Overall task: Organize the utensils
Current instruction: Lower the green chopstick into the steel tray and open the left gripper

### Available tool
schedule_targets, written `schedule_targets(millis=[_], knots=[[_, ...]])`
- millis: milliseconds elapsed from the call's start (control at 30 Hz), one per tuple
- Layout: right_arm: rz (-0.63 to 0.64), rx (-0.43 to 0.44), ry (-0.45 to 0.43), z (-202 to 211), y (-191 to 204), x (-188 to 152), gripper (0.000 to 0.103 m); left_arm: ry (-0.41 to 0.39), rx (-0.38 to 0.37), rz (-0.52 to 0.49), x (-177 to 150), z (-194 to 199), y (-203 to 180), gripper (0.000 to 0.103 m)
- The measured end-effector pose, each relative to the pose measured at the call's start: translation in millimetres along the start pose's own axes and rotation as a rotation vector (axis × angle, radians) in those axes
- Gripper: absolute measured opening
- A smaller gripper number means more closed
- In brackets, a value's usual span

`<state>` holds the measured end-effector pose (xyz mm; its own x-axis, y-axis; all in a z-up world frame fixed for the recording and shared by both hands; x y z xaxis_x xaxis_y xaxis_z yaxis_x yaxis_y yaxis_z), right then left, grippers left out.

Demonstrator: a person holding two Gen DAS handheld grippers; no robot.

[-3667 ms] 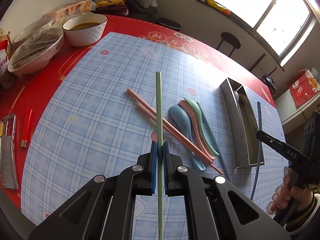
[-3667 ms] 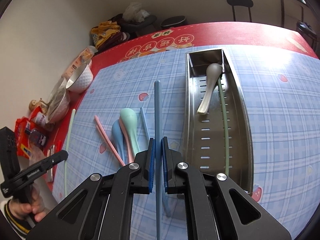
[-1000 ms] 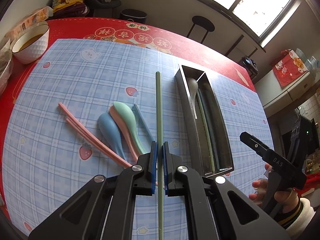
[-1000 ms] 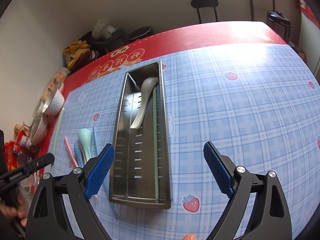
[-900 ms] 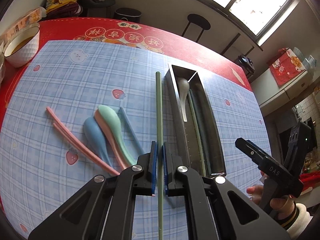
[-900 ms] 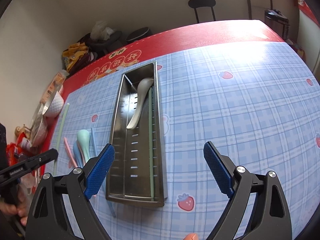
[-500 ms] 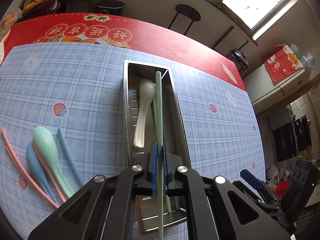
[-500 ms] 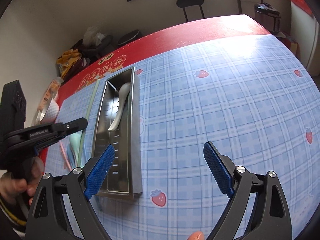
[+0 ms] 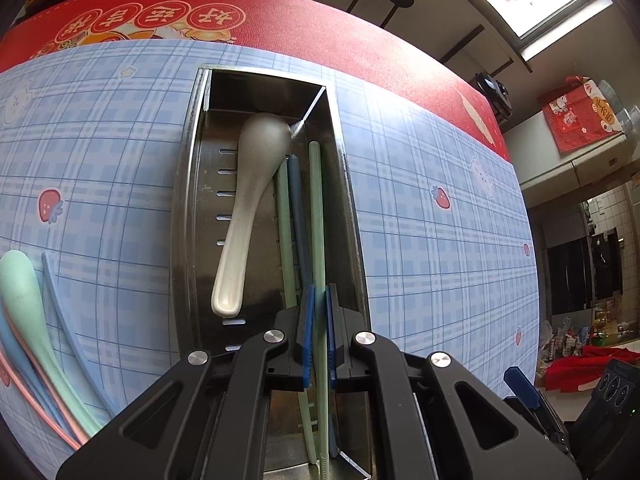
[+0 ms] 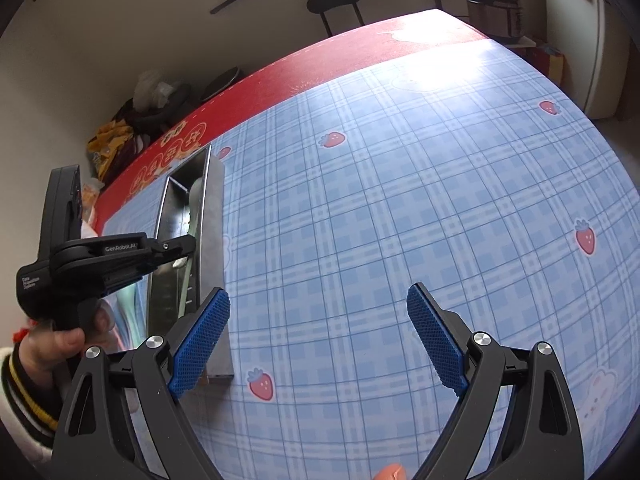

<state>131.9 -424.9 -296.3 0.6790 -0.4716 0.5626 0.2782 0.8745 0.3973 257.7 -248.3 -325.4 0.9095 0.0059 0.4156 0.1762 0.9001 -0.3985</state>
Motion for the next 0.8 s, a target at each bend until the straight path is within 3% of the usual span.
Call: schedule_targets(millis=[133,433,700,800], knots=[[0.004,0.003,0.000,-2.7,3.1,2.4,0.087,0.020,-0.017,-0.002,-3.3,-1.1,2.2,0.006],[0.031,0.034,0.015,-10.3,31.1,-2.1,0.087,-0.050,-0.029,-0.087,1.5,39.7,5.0,0.009],[0.082,0.055,0.006,-10.9,65.0,-9.4,0.087,-0.158,0.036,-0.183,-3.2,95.3,21.5,0.045],[0.106,0.054,-0.002,-9.9,77.3,-12.3,0.087,-0.180,0.083,-0.205,-9.2,113.0,32.3,0.064]])
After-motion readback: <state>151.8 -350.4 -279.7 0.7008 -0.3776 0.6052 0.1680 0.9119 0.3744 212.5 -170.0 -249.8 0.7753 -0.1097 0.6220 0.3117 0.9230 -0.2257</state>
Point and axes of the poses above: each gripper's, at about its wrist camera, not at the fingertips, and z roughly against the way its jaws point, y to its left, x to its top, the point moved 8 cm from there along -z, roughly the way its jaws point, and after that the axes turned 10 degrees about -y, right-handed, at the moved point
